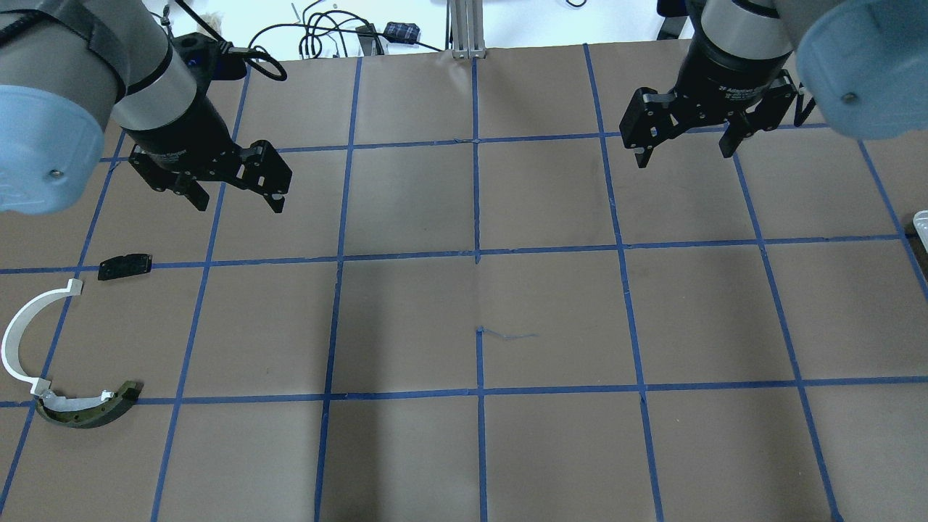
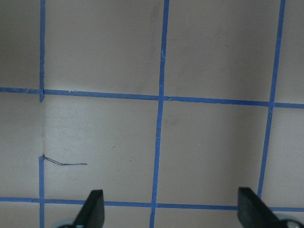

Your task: Place bearing gear from tray to pile

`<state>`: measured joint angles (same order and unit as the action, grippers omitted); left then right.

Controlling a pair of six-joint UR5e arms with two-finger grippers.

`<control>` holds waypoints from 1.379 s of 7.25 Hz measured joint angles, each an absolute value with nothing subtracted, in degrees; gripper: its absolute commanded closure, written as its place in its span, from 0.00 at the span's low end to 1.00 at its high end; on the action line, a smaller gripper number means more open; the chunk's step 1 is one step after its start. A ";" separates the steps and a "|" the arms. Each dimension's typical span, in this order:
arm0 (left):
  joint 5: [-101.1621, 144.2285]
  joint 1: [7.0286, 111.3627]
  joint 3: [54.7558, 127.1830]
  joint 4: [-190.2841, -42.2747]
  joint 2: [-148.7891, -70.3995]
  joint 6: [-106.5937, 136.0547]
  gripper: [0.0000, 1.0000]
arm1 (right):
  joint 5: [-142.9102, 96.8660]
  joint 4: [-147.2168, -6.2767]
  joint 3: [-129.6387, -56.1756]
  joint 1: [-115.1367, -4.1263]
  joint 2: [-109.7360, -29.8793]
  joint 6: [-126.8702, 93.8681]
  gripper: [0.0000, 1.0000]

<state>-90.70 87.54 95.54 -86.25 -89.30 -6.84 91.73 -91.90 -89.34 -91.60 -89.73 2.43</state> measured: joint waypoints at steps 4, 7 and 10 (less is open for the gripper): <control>-90.79 87.54 95.54 -86.29 -89.21 -6.76 0.00 | 91.89 -91.88 -89.74 -91.72 -90.09 1.67 0.00; -90.79 87.54 95.57 -86.34 -89.21 -6.84 0.00 | 91.78 -91.94 -89.65 -90.82 -90.01 3.15 0.00; -90.77 87.54 95.54 -86.29 -89.22 -6.86 0.00 | 92.10 -91.85 -89.16 -80.99 -89.67 18.89 0.00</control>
